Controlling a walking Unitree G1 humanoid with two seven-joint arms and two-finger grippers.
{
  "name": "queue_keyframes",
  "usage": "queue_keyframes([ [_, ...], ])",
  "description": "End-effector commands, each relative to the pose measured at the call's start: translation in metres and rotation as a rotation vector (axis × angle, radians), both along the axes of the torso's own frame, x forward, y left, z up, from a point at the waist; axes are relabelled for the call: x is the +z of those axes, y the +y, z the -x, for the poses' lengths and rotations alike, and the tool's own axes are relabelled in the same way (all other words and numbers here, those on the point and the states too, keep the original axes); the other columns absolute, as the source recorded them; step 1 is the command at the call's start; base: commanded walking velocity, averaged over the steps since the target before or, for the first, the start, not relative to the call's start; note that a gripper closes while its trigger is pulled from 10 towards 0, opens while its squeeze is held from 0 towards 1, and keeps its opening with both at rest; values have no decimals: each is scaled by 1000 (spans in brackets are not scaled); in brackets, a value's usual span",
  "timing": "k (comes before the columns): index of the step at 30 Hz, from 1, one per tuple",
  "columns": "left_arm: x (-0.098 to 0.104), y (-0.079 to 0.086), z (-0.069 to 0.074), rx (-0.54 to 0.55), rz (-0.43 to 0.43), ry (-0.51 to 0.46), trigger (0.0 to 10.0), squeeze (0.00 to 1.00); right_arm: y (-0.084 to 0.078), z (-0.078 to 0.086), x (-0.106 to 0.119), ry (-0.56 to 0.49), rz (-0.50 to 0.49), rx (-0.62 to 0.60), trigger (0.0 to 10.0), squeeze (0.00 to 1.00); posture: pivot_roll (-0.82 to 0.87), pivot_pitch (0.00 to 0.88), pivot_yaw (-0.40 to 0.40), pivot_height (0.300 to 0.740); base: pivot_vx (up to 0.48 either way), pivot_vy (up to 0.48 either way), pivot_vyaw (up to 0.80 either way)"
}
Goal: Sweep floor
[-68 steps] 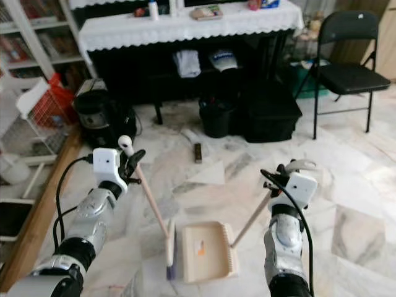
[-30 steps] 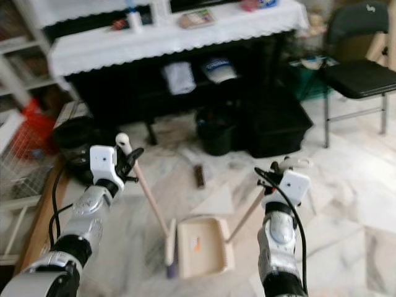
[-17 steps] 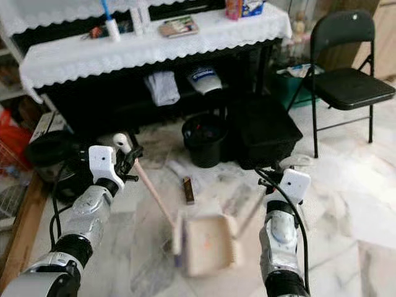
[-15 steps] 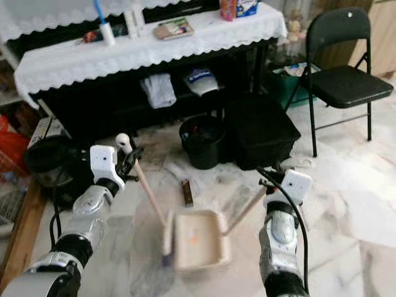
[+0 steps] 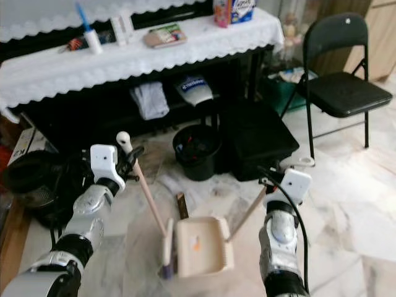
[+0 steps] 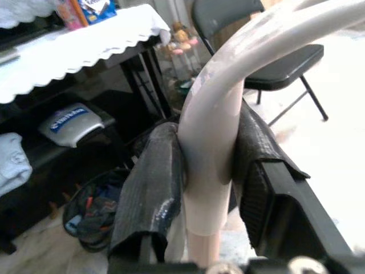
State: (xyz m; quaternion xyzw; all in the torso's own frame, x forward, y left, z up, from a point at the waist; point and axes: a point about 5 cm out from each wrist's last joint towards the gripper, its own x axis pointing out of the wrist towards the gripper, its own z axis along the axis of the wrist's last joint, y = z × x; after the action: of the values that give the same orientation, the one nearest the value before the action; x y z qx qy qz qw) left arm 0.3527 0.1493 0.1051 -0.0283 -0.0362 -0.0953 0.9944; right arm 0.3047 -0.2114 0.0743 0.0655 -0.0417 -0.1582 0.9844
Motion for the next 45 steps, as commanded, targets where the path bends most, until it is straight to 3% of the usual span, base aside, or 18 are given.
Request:
queue_keyframes([
  [1,13,3,-4,8,4,-57,10000,0,2,-3,8,-39,5,7,10000,0,-186,0,107,740,386,0,0],
  [27,18,7,-6,34,12,-82,10000,0,5,-3,8,-42,13,29,10000,0,-194,0,100,740,382,0,0],
  [45,13,14,-5,68,25,-59,10000,0,-1,0,9,-34,68,30,10000,0,-230,1,98,740,0,0,0],
])
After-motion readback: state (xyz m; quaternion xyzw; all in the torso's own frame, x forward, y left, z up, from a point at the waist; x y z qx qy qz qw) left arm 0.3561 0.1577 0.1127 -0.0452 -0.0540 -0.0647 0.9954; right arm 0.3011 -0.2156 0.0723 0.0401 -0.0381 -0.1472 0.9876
